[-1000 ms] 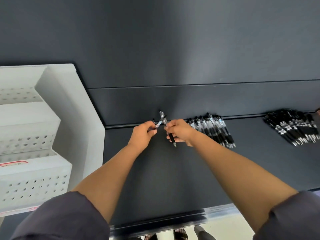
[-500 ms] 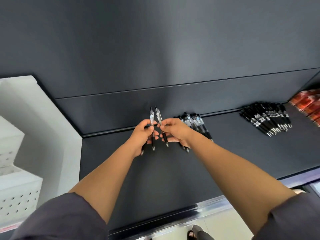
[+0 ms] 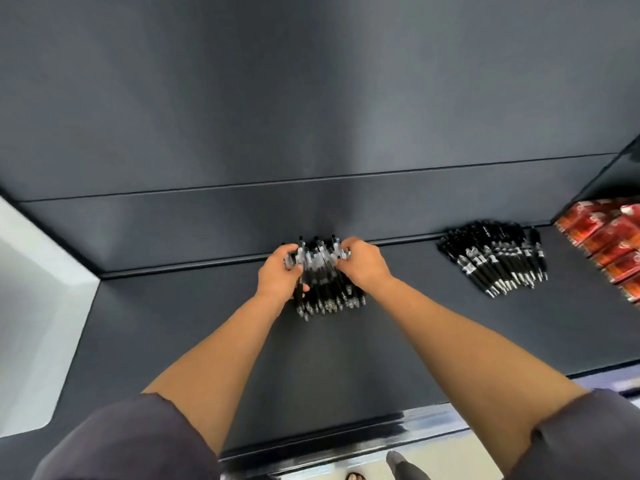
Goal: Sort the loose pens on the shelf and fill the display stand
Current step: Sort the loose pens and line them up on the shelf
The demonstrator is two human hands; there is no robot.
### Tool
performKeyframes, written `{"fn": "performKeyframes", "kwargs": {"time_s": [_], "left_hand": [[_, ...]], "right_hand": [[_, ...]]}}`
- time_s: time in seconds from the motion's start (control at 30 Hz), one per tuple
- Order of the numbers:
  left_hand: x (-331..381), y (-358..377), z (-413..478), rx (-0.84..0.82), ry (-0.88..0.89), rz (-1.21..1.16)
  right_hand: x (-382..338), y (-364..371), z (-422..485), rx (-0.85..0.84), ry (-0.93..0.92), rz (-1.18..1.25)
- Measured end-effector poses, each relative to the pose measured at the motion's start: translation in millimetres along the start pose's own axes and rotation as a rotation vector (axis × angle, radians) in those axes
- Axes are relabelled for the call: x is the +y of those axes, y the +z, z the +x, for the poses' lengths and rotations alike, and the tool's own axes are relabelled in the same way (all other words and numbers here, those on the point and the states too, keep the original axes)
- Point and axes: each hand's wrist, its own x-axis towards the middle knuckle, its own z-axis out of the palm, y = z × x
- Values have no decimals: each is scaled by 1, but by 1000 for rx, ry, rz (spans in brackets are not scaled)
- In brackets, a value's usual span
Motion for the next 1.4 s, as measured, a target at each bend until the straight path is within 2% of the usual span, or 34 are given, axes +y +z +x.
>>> {"fn": "performKeyframes", "kwargs": {"time_s": [0.3, 0.5, 0.67, 0.9, 1.03, 1.13, 1.2, 1.3, 1.4], "left_hand": [[-5, 14, -17, 158, 34, -5], [-9, 9, -18, 160, 7, 27], [-8, 2, -15, 119, -52, -57], [-10, -1, -7, 102, -84, -50], [-3, 2, -9, 26, -15, -37], [4, 6, -9, -72, 5, -128], [7, 8, -6, -35, -28, -135], [7, 7, 5, 106, -34, 83], [9, 10, 8, 142, 0, 339]], "right_hand": [[-11, 10, 4, -72, -367, -246], [-18, 16, 6, -120, -413, -359], [-21, 16, 13, -152, -358, -275], [-23, 17, 9, -145, -277, -87], [-31, 22, 4, -191, -182, 129], [-33, 18, 4, -145, -55, 242], [-30, 11, 6, -110, 25, 263], [-18, -6, 7, -72, 98, 208], [1, -19, 7, -58, 141, 33]]}}
